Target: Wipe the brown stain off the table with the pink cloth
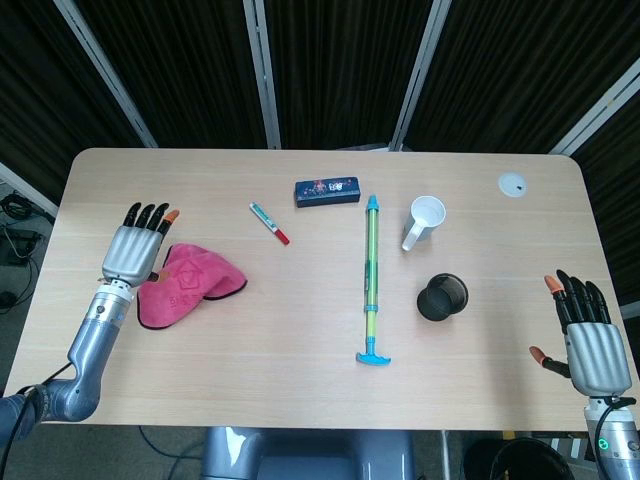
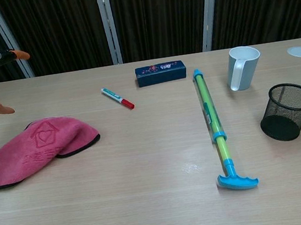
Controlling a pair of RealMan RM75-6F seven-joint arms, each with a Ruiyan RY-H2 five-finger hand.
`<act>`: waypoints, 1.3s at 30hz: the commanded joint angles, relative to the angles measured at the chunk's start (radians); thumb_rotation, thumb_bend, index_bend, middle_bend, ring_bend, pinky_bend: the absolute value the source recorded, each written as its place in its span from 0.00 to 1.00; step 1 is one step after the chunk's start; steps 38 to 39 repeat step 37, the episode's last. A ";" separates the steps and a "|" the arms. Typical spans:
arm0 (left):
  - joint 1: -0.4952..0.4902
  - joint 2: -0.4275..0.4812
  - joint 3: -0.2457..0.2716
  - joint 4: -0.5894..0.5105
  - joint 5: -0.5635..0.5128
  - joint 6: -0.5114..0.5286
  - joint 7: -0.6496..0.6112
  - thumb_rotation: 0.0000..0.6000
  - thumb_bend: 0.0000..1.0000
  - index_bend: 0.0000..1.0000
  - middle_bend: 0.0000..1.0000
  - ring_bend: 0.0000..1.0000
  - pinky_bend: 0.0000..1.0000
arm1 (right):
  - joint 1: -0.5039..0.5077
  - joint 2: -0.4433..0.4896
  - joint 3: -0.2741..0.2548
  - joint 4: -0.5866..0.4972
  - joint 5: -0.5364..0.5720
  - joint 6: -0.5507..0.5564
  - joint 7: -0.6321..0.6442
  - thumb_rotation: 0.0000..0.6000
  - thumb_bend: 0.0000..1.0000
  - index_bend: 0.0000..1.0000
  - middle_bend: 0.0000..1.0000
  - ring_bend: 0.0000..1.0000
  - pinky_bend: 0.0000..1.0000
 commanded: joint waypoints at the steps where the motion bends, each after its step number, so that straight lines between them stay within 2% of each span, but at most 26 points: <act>1: 0.021 0.025 -0.007 -0.059 -0.003 0.037 -0.020 1.00 0.00 0.01 0.00 0.00 0.00 | -0.002 0.001 0.000 0.002 0.003 0.000 0.004 1.00 0.00 0.00 0.00 0.00 0.00; 5: 0.137 0.114 0.012 -0.228 0.046 0.181 -0.123 1.00 0.00 0.00 0.00 0.00 0.00 | -0.002 0.001 -0.002 0.001 0.000 0.001 -0.003 1.00 0.00 0.00 0.00 0.00 0.00; 9: 0.256 0.174 0.067 -0.299 0.158 0.324 -0.221 1.00 0.00 0.00 0.00 0.00 0.00 | -0.001 0.000 -0.003 -0.002 -0.003 -0.001 -0.012 1.00 0.00 0.00 0.00 0.00 0.00; 12: 0.348 0.192 0.118 -0.285 0.258 0.444 -0.290 1.00 0.00 0.00 0.00 0.00 0.00 | 0.002 -0.003 -0.003 -0.004 -0.004 -0.003 -0.020 1.00 0.00 0.00 0.00 0.00 0.00; 18: 0.495 0.227 0.227 -0.210 0.387 0.565 -0.438 1.00 0.00 0.00 0.00 0.00 0.00 | 0.005 -0.006 -0.004 -0.009 -0.008 -0.005 -0.032 1.00 0.00 0.00 0.00 0.00 0.00; 21: 0.534 0.228 0.261 -0.159 0.426 0.580 -0.471 1.00 0.00 0.00 0.00 0.00 0.00 | 0.008 -0.008 -0.005 -0.010 -0.014 -0.005 -0.036 1.00 0.00 0.00 0.00 0.00 0.00; 24: 0.561 0.244 0.307 -0.146 0.448 0.546 -0.478 1.00 0.00 0.00 0.00 0.00 0.00 | 0.011 -0.011 -0.008 -0.008 -0.020 -0.010 -0.037 1.00 0.00 0.00 0.00 0.00 0.00; 29: 0.582 0.239 0.295 -0.122 0.514 0.590 -0.516 1.00 0.00 0.00 0.00 0.00 0.00 | 0.015 -0.012 -0.012 -0.001 -0.026 -0.015 -0.031 1.00 0.00 0.00 0.00 0.00 0.00; 34: 0.586 0.235 0.279 -0.113 0.509 0.571 -0.533 1.00 0.00 0.00 0.00 0.00 0.00 | 0.013 -0.011 -0.012 -0.003 -0.026 -0.011 -0.023 1.00 0.00 0.00 0.00 0.00 0.00; 39: 0.590 0.224 0.263 -0.088 0.540 0.598 -0.547 1.00 0.00 0.00 0.00 0.00 0.00 | 0.012 -0.012 -0.013 -0.003 -0.030 -0.007 -0.029 1.00 0.00 0.00 0.00 0.00 0.00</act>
